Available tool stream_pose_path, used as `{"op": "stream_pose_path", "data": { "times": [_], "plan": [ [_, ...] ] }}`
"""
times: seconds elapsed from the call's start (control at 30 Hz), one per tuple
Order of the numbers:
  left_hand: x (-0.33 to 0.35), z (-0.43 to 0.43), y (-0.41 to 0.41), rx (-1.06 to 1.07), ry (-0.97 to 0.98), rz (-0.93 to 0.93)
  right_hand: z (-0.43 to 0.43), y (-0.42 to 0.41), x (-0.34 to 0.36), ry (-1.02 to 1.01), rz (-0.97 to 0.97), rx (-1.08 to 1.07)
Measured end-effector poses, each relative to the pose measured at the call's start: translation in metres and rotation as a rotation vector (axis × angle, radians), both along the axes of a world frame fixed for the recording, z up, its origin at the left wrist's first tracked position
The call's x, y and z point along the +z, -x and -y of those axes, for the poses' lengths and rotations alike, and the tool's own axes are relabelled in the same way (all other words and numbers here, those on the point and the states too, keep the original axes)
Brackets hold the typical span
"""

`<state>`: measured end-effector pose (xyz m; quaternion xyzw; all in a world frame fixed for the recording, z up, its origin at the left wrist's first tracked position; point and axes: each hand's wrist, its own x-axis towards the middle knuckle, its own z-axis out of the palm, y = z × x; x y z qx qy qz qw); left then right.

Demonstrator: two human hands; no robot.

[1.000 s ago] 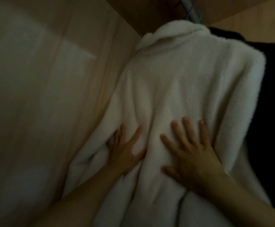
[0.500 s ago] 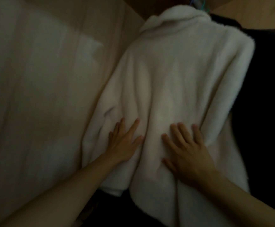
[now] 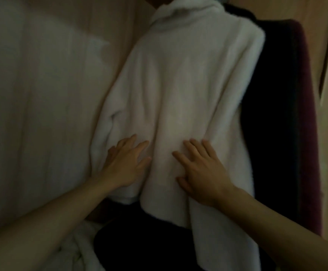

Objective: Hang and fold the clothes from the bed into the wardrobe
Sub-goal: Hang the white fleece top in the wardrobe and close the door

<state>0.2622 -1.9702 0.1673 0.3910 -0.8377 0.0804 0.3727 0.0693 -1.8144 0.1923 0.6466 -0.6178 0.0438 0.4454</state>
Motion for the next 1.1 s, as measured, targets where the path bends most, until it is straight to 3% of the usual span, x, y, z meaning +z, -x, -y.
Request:
{"op": "stream_pose_path", "data": {
  "times": [0.17, 0.33, 0.67, 0.87, 1.1],
  "plan": [
    [0.0, -0.069, -0.023, 0.125, 0.026, 0.138, -0.045, 0.012, -0.021, -0.075, 0.113, 0.138],
    [-0.012, -0.162, -0.024, 0.085, 0.033, 0.169, -0.099, 0.027, -0.04, -0.039, 0.333, 0.337],
    [-0.054, -0.327, -0.044, 0.197, -0.038, 0.35, -0.185, 0.01, -0.093, -0.205, 0.482, 0.433],
    [-0.05, -0.379, -0.057, 0.18, -0.062, 0.409, -0.244, -0.002, -0.091, -0.231, 0.452, 0.38],
    [-0.092, -0.42, -0.037, -0.028, -0.089, 0.396, -0.329, 0.001, -0.109, -0.234, 0.512, 0.179]
  ]
}}
